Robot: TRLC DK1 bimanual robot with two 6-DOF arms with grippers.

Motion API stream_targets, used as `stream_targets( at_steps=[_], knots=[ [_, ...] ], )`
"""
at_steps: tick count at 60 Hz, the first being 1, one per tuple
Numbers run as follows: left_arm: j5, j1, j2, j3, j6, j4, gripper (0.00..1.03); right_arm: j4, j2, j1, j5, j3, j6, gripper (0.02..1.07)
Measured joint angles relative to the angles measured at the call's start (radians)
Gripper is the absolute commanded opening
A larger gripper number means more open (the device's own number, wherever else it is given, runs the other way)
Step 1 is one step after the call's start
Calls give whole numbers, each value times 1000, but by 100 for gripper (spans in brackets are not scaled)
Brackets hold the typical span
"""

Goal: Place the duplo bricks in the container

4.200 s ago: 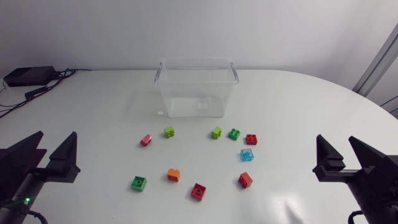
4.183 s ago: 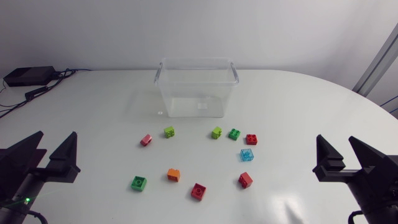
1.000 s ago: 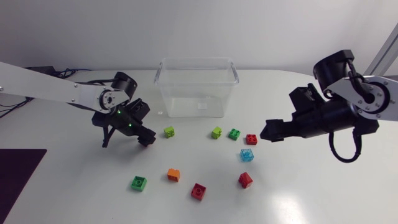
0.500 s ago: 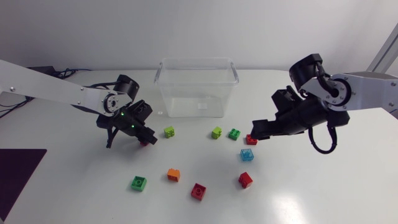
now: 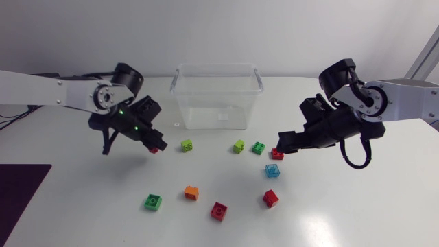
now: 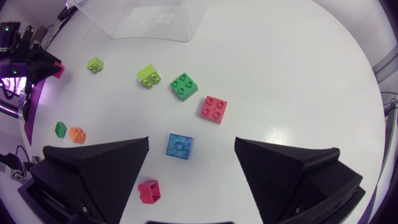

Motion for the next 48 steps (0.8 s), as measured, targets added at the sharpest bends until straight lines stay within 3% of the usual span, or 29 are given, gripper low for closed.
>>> stream_targets(
  at_steps=[19,33,48],
  knots=[
    [80,-14,-55,422,-54,-80,32,0,53,18,4,21,0,102],
    [141,-14,167,768,-119,-81,32,-2,105,29,23,78,1,102],
    [169,-18,462,1007,-136,-132,33,-9,214,51,50,141,20,102]
  ],
)
